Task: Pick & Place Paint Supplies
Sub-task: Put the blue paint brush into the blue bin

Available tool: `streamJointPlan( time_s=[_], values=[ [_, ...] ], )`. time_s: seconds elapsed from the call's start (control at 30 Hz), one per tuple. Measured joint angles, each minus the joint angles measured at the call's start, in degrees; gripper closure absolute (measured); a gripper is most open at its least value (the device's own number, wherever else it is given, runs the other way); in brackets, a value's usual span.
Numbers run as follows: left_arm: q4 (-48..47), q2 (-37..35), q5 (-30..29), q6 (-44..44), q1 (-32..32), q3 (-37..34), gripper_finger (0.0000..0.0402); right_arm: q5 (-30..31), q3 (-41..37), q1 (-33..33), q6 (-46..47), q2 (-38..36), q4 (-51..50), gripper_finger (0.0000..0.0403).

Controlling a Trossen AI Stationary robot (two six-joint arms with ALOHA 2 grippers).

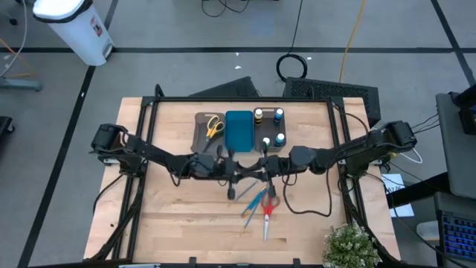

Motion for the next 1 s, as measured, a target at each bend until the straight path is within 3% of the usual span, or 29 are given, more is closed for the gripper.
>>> streamJointPlan(
  time_s=[0.27,0.4,0.53,0.7,0.83,1.0],
  values=[
    [-9.24,-5.65,-13.07,-4.25,1.08,0.03,0.0392,2.03,-0.02,1.41,2.37,-12.78,-25.51,0.0324],
    [-11.72,-6.28,-18.18,-7.56,5.63,0.11,0.0393,2.11,-0.35,3.32,4.20,-17.36,-31.56,0.0309],
    [-13.36,-5.71,-12.99,-13.58,12.89,0.16,0.0393,2.23,-3.28,4.81,3.87,-19.90,-28.80,0.0310],
    [-23.31,-5.34,-5.64,-22.83,20.51,0.07,0.0393,2.30,-6.89,4.94,2.52,-22.39,-23.20,0.0318],
    [-27.12,-5.37,-2.94,-26.58,22.91,0.07,0.0392,2.41,-9.40,4.67,0.33,-22.92,-19.12,0.0324],
    [-24.69,-4.60,-1.94,-27.52,23.16,0.10,0.0387,2.49,-11.08,4.39,-2.51,-23.03,-15.24,0.0325]
  ],
)
